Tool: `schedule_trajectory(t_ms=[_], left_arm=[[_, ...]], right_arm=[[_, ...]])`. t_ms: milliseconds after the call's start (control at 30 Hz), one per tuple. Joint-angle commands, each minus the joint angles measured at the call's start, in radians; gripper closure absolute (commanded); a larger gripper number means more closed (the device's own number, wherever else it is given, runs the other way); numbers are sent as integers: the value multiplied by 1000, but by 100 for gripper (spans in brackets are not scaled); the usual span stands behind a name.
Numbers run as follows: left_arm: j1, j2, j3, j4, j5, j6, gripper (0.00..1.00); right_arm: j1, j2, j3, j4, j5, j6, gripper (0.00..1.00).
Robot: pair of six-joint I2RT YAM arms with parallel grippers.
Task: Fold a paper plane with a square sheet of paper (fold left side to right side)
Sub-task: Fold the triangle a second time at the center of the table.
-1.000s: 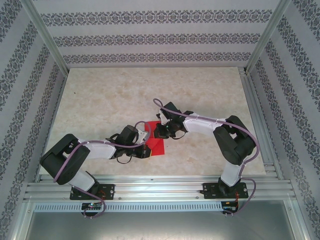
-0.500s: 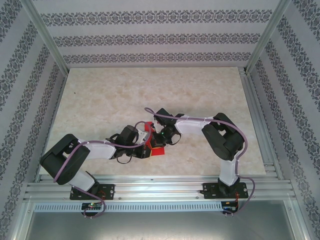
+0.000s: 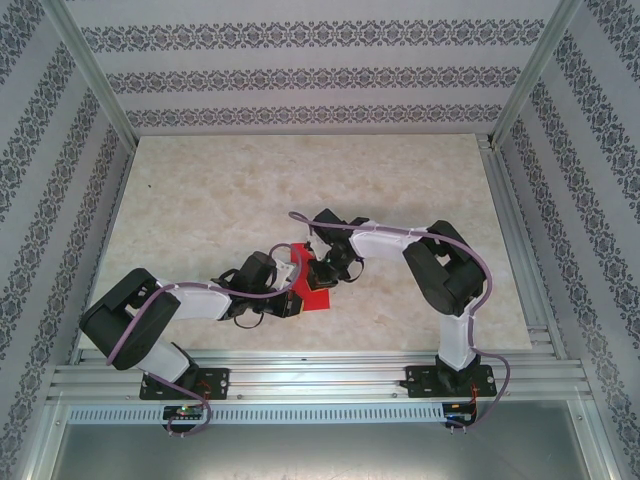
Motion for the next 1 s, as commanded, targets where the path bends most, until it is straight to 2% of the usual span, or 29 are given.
schedule_trajectory(t_ms=[0,333,600,800,967], left_arm=[[-14,23,-53,-99,-77,29,100],[-15,14,-63,-99,-80,32,100],[-14,11,-53,-104,-70,41,100],[-14,4,-58,-103,-69,41,100],[-14,6,-55,-104,-69,42,100]], right_arm=[[-52,33,22,-41,119,-45,96],[-124,51,68,-116,193,-104,96],[-171,-51,97,-169,220,-123,96],[-145,-173,47,-98,70,-62,95],[-48,-172,-32,55,-47,54,94]])
